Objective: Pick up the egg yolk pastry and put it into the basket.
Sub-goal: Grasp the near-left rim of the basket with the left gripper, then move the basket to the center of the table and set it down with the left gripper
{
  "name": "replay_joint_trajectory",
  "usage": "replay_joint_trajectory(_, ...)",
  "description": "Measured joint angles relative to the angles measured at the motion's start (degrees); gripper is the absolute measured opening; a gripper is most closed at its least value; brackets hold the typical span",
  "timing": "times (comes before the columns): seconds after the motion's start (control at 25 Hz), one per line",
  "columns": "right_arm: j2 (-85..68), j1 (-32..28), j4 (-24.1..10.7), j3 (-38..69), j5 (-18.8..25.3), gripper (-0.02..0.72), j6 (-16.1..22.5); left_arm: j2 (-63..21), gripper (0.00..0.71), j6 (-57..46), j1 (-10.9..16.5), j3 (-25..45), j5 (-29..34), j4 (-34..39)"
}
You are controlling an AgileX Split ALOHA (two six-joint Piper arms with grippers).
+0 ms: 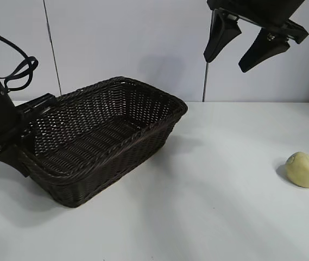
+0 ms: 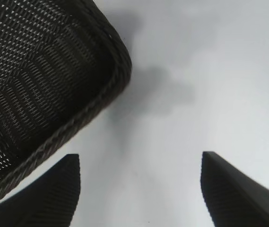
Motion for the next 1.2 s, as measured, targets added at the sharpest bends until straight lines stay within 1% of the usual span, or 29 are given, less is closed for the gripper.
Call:
replay_joint_trajectory(0.24,0.0,0.0,0.0,0.0,0.0,0.519,0.0,-3.6,0.1,0.3,0.0,0.0,1.3,0.4)
replay_joint_trajectory(0.4,0.0,0.0,0.0,0.0,0.0,0.519,0.0,-6.7,0.101,3.1,0.3,0.0,3.6,1.1)
replay_joint_trajectory(0.52,0.0,0.0,0.0,0.0,0.0,0.519,0.0,-7.3,0.101,8.9,2.2,0.0,6.0,-1.9)
replay_joint_trajectory(0.56,0.0,0.0,0.0,0.0,0.0,0.519,0.0,-7.3,0.101,11.2,3.2,-0.2,7.1,-3.5)
replay_joint_trajectory(0.72,0.0,0.0,0.0,0.0,0.0,0.519,0.0,-7.3,0.101,24.5,6.9,-2.0,9.7,-11.1)
replay_joint_trajectory(0.8,0.0,0.0,0.0,0.0,0.0,0.519,0.0,-7.3,0.101,29.9,7.9,-3.8,11.2,-13.1)
replay_joint_trajectory(0.92,0.0,0.0,0.0,0.0,0.0,0.519,0.0,-7.3,0.1,33.8,8.3,-6.2,14.2,-12.7)
replay_joint_trajectory(1.04,0.0,0.0,0.0,0.0,0.0,0.519,0.0,-7.3,0.1,34.8,8.3,-8.1,16.3,-9.7)
replay_joint_trajectory(1.2,0.0,0.0,0.0,0.0,0.0,0.519,0.0,-7.2,0.1,35.9,8.3,-9.5,16.9,-8.1)
